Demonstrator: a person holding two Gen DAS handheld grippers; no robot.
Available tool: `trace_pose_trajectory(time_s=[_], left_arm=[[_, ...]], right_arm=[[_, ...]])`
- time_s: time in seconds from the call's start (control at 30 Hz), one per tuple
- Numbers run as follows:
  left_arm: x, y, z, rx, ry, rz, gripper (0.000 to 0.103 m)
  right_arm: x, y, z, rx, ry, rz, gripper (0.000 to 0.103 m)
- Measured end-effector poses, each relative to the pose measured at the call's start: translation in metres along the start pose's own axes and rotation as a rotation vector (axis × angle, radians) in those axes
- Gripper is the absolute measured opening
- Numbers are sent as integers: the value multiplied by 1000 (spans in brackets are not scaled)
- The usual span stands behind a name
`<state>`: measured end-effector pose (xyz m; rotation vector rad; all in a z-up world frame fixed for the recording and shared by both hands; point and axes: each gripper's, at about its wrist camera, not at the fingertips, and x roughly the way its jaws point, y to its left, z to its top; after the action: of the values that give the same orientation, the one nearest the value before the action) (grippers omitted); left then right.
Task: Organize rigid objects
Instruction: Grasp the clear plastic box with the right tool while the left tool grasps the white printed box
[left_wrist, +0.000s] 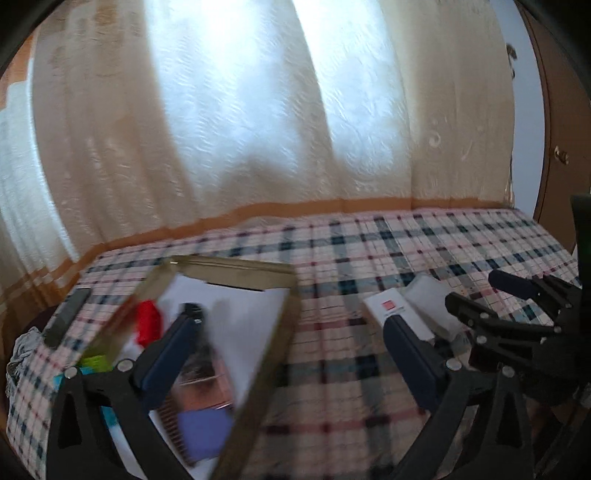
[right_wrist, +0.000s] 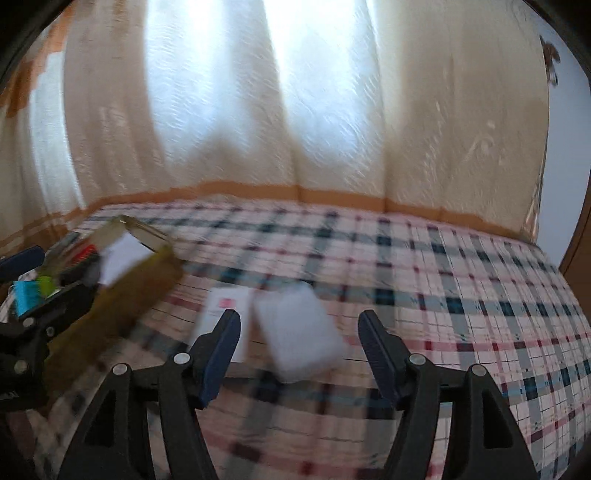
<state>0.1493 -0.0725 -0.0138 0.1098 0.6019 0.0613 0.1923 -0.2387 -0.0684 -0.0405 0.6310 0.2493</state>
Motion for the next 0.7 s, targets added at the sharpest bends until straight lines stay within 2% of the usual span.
trace_pose_trajectory(time_s=[0.17, 0.47, 0.6, 0.7], left_arm=[[27, -12, 7, 1, 41, 13, 102], [38, -5, 6, -27, 55, 18, 103], [40, -3, 5, -39, 61, 14, 102], [39, -5, 5, -30, 59, 16, 102]], right_arm=[[22, -15, 1, 12, 57, 11, 68], [32, -11, 1, 22, 102, 121, 68], [38, -7, 0, 14, 124, 123, 68], [44, -3, 1, -8, 146, 91, 68]])
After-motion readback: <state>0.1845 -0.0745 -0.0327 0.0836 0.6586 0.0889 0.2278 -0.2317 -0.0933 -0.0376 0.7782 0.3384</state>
